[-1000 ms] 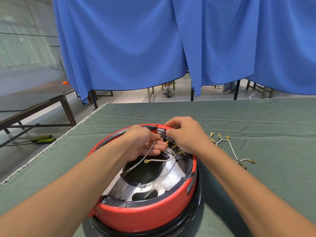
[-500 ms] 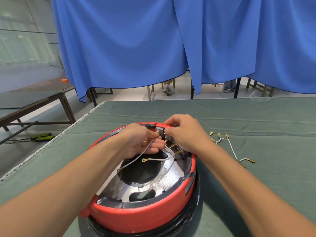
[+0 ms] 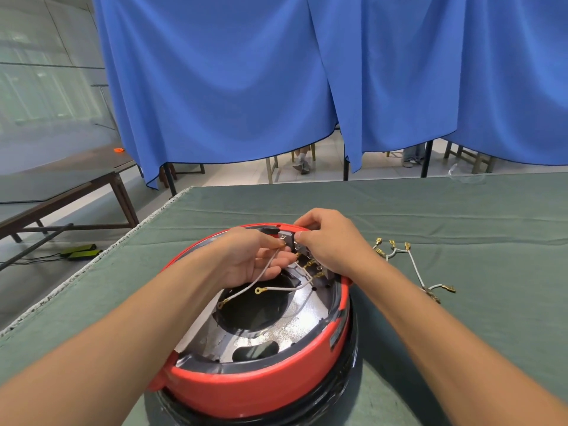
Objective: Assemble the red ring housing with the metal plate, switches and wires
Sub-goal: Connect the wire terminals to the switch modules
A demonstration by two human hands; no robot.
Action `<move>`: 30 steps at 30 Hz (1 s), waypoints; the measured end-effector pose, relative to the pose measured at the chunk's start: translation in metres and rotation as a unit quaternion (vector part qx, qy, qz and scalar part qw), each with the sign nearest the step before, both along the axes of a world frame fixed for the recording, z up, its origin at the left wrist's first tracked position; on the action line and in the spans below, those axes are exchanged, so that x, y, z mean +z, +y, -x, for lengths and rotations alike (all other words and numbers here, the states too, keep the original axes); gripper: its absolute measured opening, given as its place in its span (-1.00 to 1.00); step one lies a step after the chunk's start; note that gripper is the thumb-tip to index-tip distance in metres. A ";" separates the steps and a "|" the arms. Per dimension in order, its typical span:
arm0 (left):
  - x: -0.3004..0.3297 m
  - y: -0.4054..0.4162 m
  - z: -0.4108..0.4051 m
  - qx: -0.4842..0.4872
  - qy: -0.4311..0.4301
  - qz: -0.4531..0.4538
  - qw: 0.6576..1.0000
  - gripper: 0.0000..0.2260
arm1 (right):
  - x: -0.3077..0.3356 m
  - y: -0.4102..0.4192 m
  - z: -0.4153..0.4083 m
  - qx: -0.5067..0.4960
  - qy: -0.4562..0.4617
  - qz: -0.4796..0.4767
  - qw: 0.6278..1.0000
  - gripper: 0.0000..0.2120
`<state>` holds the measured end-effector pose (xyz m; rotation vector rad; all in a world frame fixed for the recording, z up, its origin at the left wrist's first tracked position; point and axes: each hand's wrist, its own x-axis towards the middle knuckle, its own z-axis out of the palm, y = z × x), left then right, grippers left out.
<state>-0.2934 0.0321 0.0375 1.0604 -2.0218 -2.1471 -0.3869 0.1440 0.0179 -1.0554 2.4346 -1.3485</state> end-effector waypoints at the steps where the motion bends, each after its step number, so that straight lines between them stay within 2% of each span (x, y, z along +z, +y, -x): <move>1: 0.001 -0.002 -0.001 -0.005 -0.005 0.001 1.000 -0.83 | 0.000 0.000 0.000 0.004 -0.010 0.001 1.000 -0.90; 6: 0.000 -0.001 -0.006 -0.016 -0.015 0.060 0.998 -0.84 | 0.001 0.000 0.001 0.010 -0.031 0.003 0.999 -0.92; 12: -0.002 0.008 0.000 0.033 0.014 0.103 0.994 -0.85 | 0.001 0.001 0.000 0.011 -0.012 -0.002 1.000 -0.92; 16: 0.001 0.011 -0.005 0.038 0.013 0.131 0.991 -0.87 | 0.001 0.002 -0.001 0.008 -0.065 0.036 0.997 -0.91; 23: 0.004 0.036 -0.018 -0.045 -0.044 0.345 0.937 -0.87 | 0.002 0.001 -0.008 0.013 -0.102 0.062 0.993 -0.84; 27: 0.012 0.033 -0.024 -0.014 -0.024 0.269 0.963 -0.84 | 0.000 0.002 -0.007 0.009 -0.102 0.060 0.993 -0.85; 28: 0.014 0.033 -0.026 -0.009 -0.038 0.293 0.955 -0.85 | 0.000 0.002 -0.006 0.005 -0.101 0.059 0.993 -0.86; 29: 0.015 0.034 -0.028 -0.012 -0.065 0.362 0.930 -0.86 | -0.001 0.002 -0.005 0.002 -0.100 0.059 0.993 -0.87; 30: 0.014 0.035 -0.029 -0.019 -0.098 0.463 0.881 -0.85 | -0.002 0.002 -0.005 0.000 -0.098 0.059 0.993 -0.88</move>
